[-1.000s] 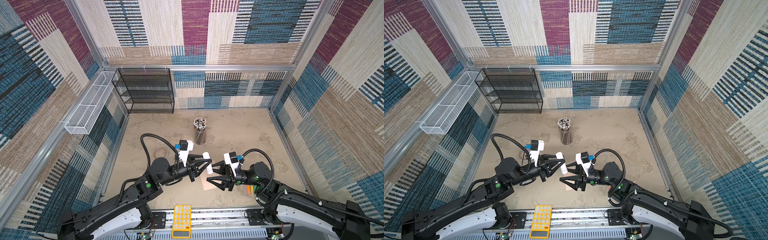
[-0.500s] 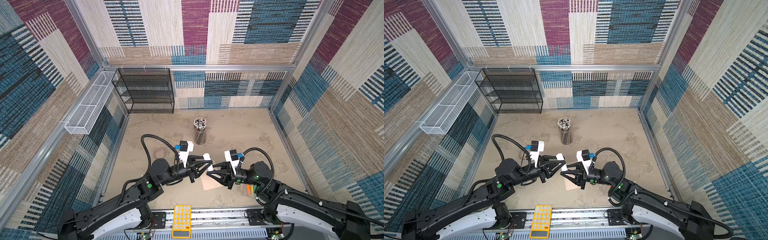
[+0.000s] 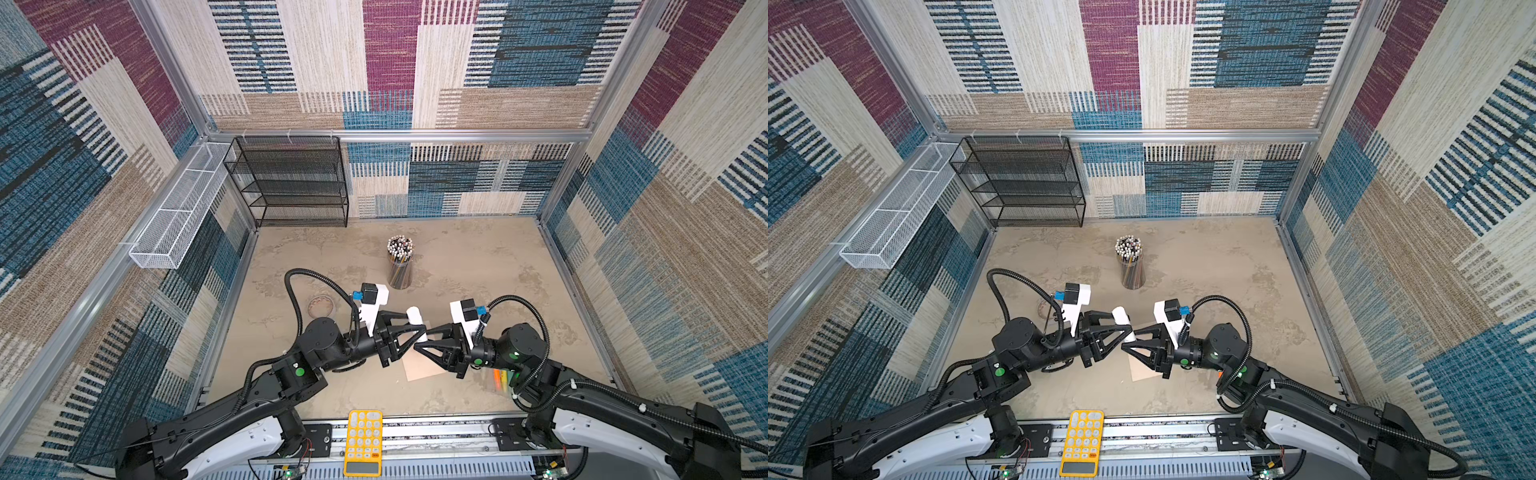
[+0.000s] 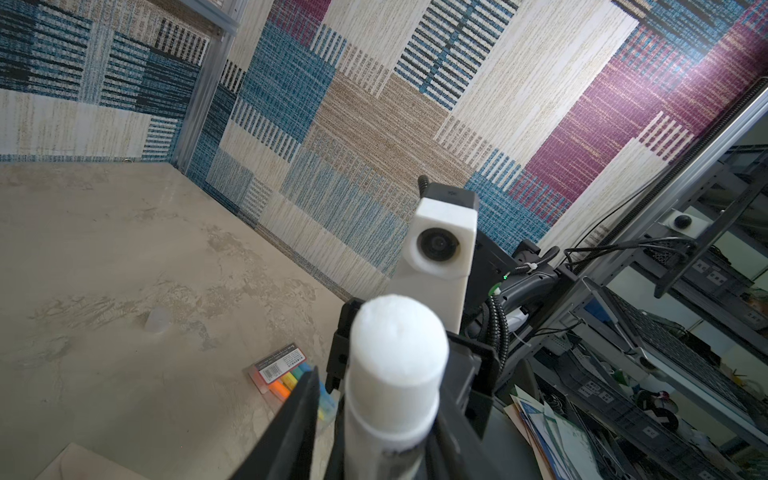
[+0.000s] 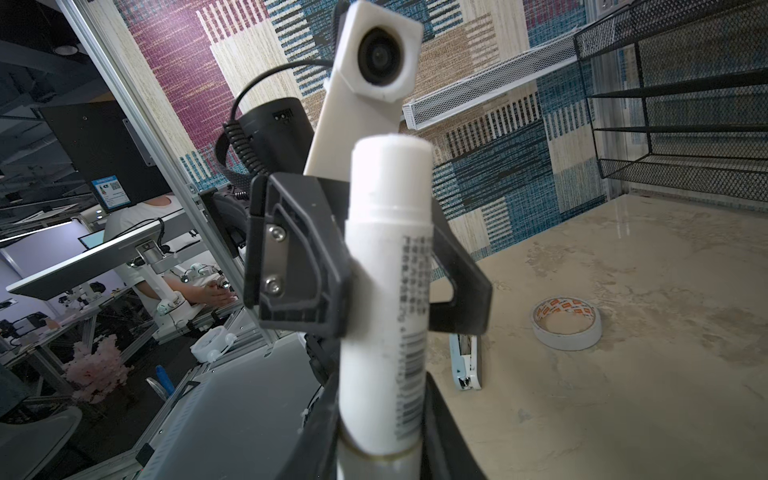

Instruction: Place the letter into the envelope and seal it

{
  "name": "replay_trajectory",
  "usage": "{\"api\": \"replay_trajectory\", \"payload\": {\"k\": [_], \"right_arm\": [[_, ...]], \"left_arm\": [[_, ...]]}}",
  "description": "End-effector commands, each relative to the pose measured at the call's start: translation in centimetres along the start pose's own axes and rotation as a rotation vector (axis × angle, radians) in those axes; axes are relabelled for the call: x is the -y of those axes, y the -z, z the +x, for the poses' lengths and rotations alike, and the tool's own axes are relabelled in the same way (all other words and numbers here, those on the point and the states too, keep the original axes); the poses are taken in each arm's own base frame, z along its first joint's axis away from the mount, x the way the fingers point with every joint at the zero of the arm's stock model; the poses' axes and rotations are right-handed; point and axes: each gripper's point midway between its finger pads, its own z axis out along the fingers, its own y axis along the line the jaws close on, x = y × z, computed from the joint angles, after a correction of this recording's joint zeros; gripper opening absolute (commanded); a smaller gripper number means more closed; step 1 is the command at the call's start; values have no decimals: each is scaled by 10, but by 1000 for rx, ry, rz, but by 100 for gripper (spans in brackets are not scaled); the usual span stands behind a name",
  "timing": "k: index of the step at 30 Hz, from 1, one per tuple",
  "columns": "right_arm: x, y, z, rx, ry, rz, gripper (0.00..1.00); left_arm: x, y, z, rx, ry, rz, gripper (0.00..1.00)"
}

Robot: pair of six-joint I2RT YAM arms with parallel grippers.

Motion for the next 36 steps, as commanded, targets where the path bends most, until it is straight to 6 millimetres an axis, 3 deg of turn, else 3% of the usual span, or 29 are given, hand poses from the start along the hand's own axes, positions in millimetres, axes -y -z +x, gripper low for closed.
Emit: {"api": "replay_trajectory", "payload": {"k": [1,9,15,18,22,28,36], "right_arm": [[-10,0,-15,53,36,-39,17],[-9,-2,-8,20,22,-46,22],[-5,2,-6,9,28,-10,55],[-4,6,-3,-8,35,7,62],[-5,10,2,-30,35,13,62],[-5,5,5,-50,27,-2,57],[-6,-2,5,-71,23,-25,44]], "left_arm": [[1,1,-2,7,13,4,37],[5,-6,-1,-9,21,35,23],[1,-3,-1,0,13,9,8],[-2,4,-3,9,-3,-26,5],[-2,12,-5,18,-14,-41,4],[2,8,0,-10,1,-10,3],[2,5,3,-18,11,5,2]]}}
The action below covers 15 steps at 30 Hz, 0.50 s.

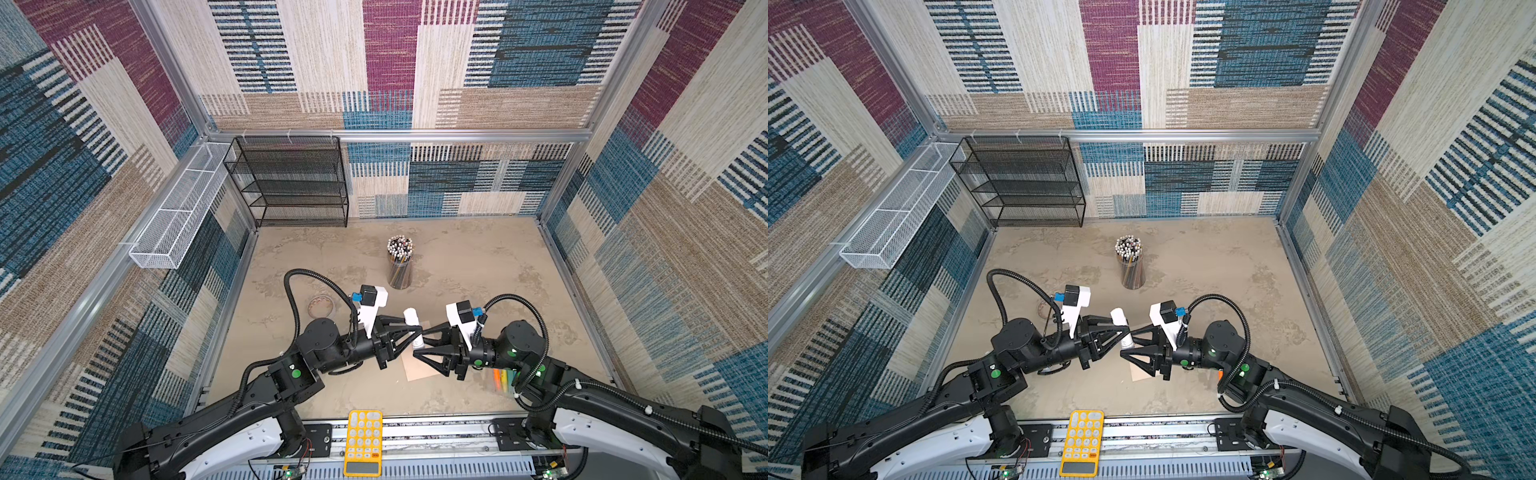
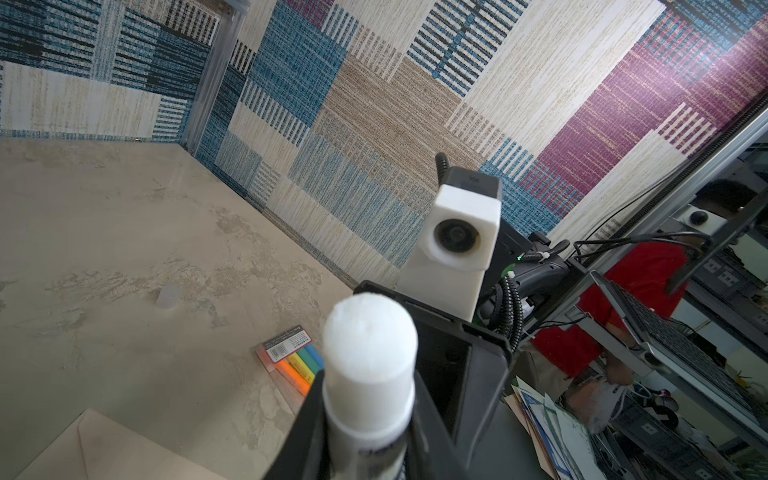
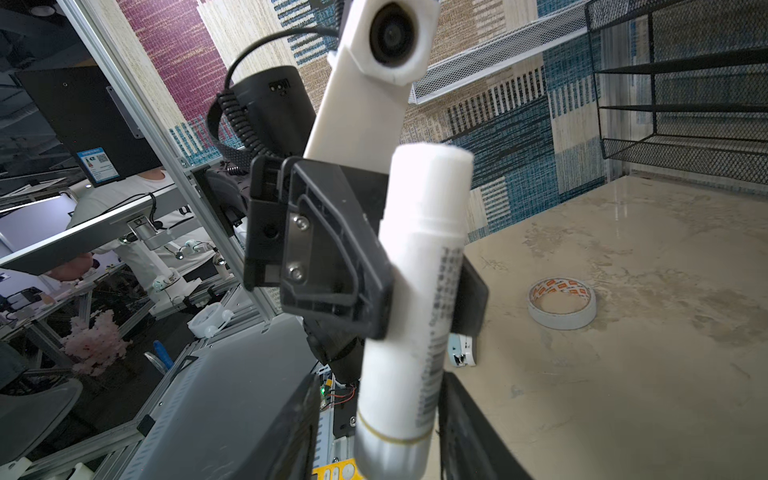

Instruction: Place the letter into the envelope and seal it

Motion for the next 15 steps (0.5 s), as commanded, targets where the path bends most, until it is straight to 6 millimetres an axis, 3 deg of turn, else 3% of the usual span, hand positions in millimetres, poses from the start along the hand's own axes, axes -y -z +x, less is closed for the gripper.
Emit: {"api": "replay_trajectory", "payload": {"k": [1,8,15], "right_arm": [[-6,-1,-4,6,14,-32,42],[-5,1,1,-6,0,-29,48],[-3,1,5,-20,-5,-22,40]], "left_arm": [[7,0,-6,20,-3,31,2],[6,4,-7,31,-10,20,2],[7,4,-8,31,-16,20,2]]}}
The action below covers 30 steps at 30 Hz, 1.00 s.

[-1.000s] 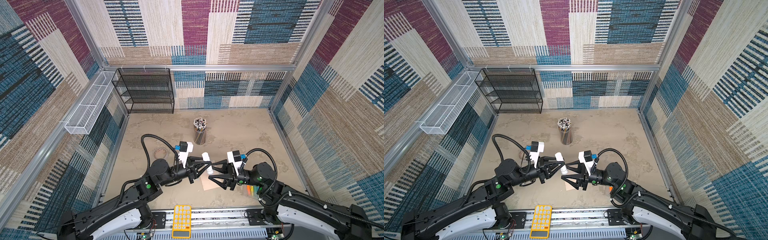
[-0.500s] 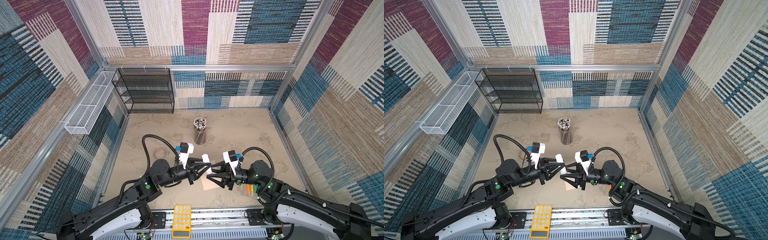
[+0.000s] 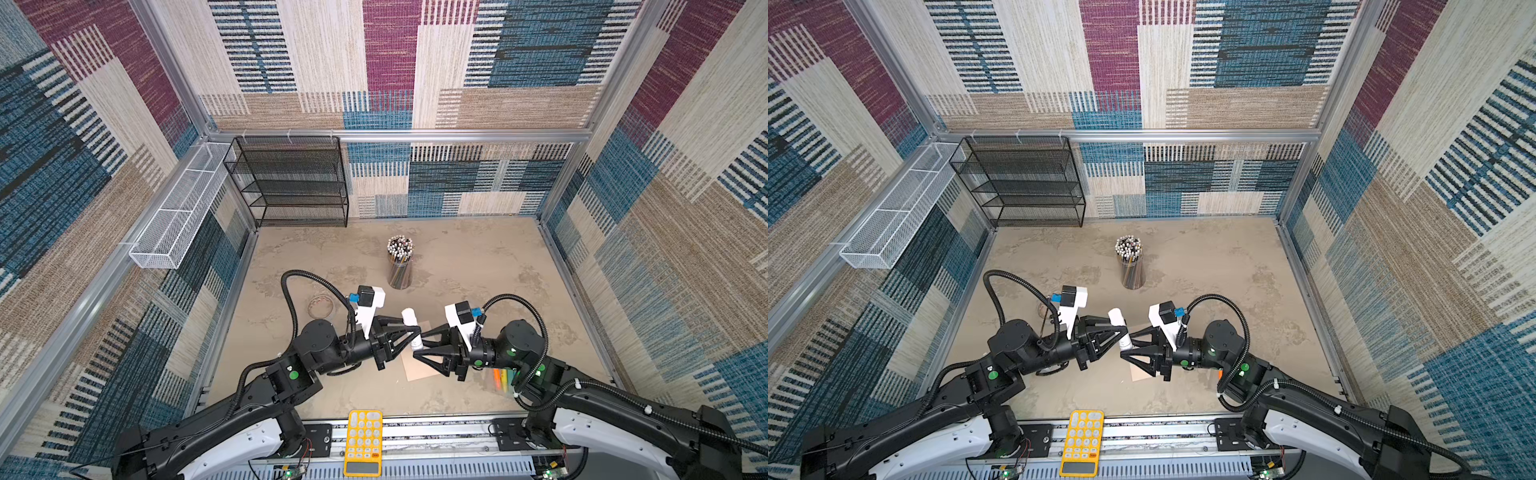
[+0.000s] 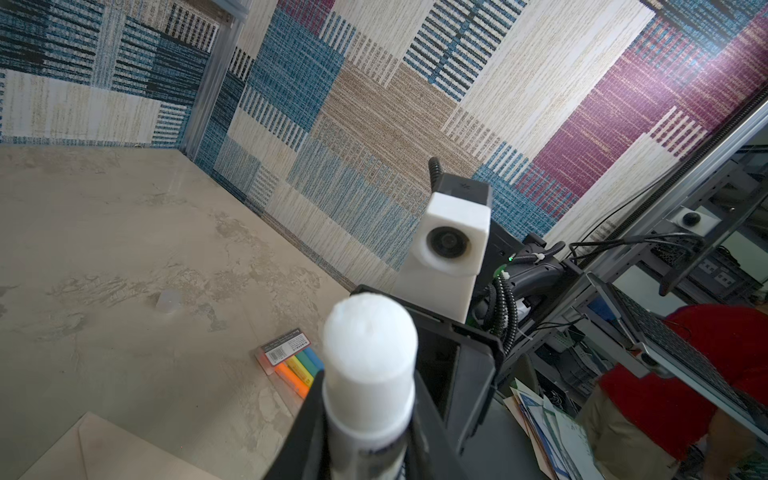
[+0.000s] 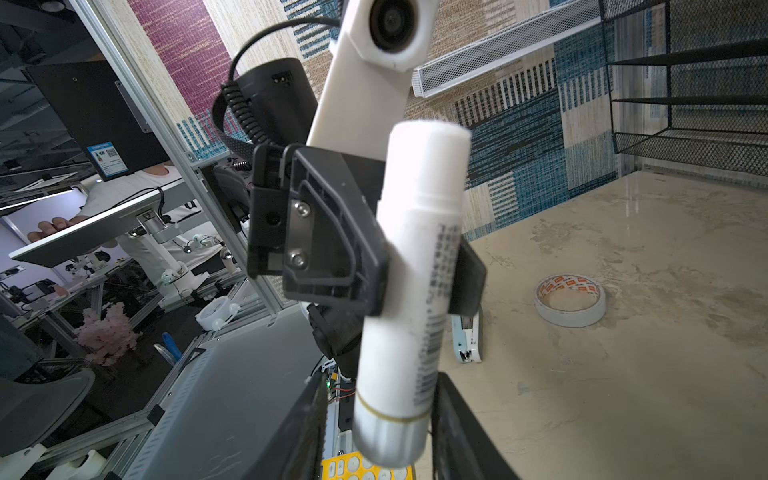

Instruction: Place the letter into the envelope and seal it

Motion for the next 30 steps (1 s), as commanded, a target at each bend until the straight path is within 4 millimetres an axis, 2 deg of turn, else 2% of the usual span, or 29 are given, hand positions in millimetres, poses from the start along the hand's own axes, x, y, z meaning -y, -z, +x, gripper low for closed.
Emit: {"api": "replay_trajectory", "payload": {"k": [1,12,21,30], "right_arm": [[0,0,2,-6,-1,-7,39],[0,-3,-2,-8,-7,-6,22],[11,-1,-27,21,-31,114,7],[29,-15,-23,-48,-26,302,4]], "left_arm": [[4,0,-6,19,-10,16,2],[-4,-1,-3,11,-11,-24,1],[-32,7,-1,24,-16,-187,0],[-51,4,3,16,-3,-285,0]]}}
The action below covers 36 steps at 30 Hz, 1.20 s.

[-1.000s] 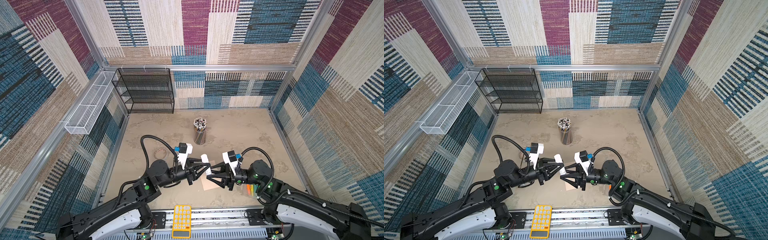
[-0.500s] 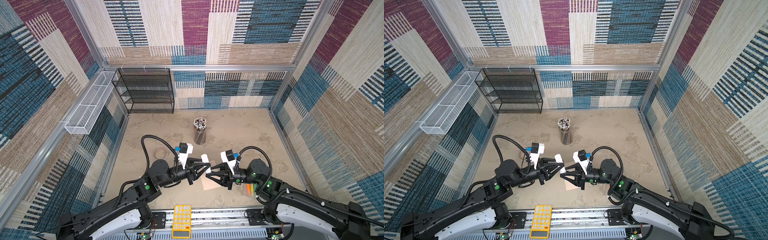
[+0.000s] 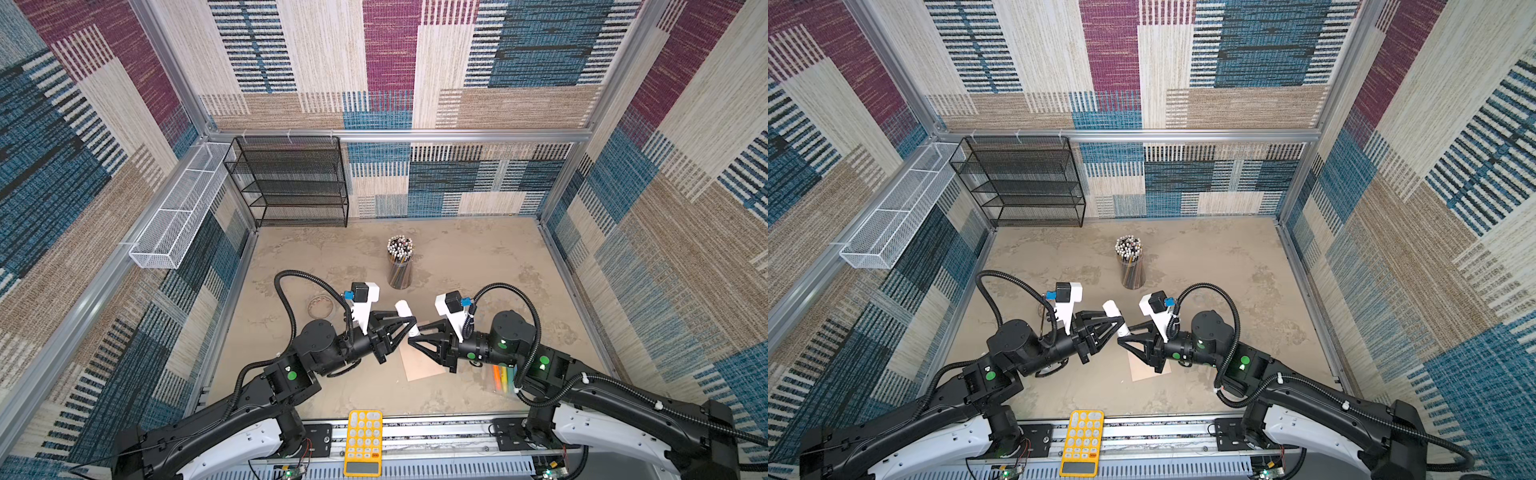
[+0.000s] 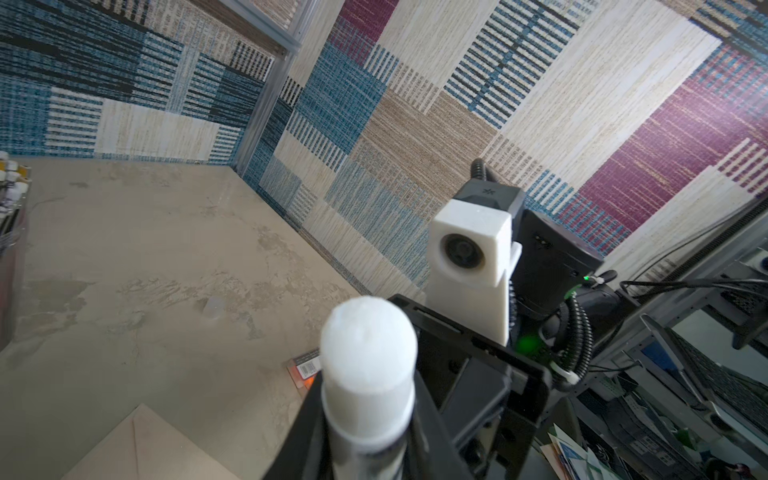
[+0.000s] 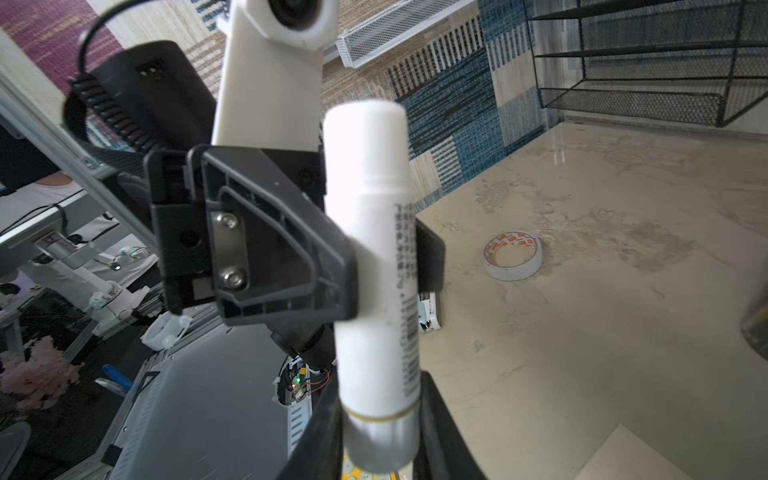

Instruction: Place the letter into the envelope and seal it

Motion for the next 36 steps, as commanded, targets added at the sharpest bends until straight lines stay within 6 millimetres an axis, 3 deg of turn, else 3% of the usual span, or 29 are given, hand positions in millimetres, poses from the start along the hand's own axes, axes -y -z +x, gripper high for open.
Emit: {"api": "replay_trajectory", "payload": {"k": [1,10,18,23,27,30,36], "right_arm": [[4,-5,-17,48,34,87,4],[14,-23,-15,34,40,303,2],[23,-41,-2,-32,26,503,8],[24,-40,4,-56,20,524,25],[16,-28,11,-48,48,440,47],[6,-17,19,-51,87,348,57],[-5,3,18,3,54,126,63]], "left_arm": [[-28,0,14,-42,-16,-141,0],[-61,15,11,-9,-28,-352,0],[-75,16,15,1,-22,-438,0],[-76,18,13,14,-28,-444,0],[-67,28,2,95,-30,-386,0],[-59,37,-5,113,-41,-345,0],[-31,38,-14,87,-53,-209,0]]}}
